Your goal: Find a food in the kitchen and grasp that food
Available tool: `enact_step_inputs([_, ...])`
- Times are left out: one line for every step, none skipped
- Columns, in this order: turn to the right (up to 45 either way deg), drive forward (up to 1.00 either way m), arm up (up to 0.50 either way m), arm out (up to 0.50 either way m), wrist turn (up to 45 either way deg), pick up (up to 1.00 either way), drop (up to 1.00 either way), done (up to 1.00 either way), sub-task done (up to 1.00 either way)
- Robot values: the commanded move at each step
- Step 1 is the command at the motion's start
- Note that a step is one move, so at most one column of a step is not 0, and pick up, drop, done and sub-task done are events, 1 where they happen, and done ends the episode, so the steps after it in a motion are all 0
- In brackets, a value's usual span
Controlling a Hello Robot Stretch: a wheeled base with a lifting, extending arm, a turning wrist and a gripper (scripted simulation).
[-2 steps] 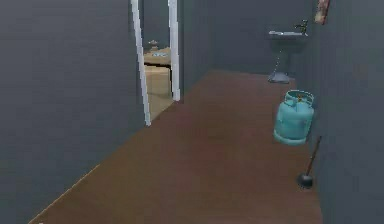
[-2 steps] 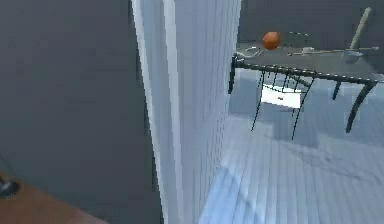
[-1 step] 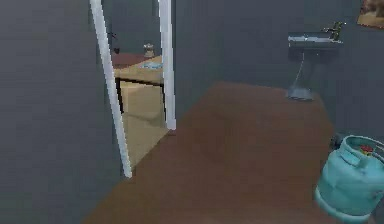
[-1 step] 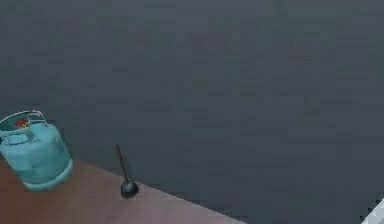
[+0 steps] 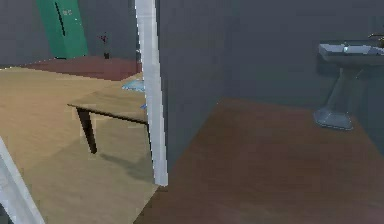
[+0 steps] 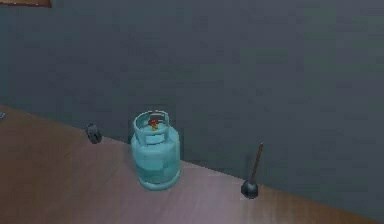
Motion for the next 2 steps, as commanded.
enact_step_inputs([6.0, 0.00, 0.00, 0.00, 0.0, 0.00, 0.00, 0.00, 0.00])
enact_step_inputs([0.0, 0.40, 0.00, 0.00, 0.0, 0.00, 0.00, 0.00, 0.00])
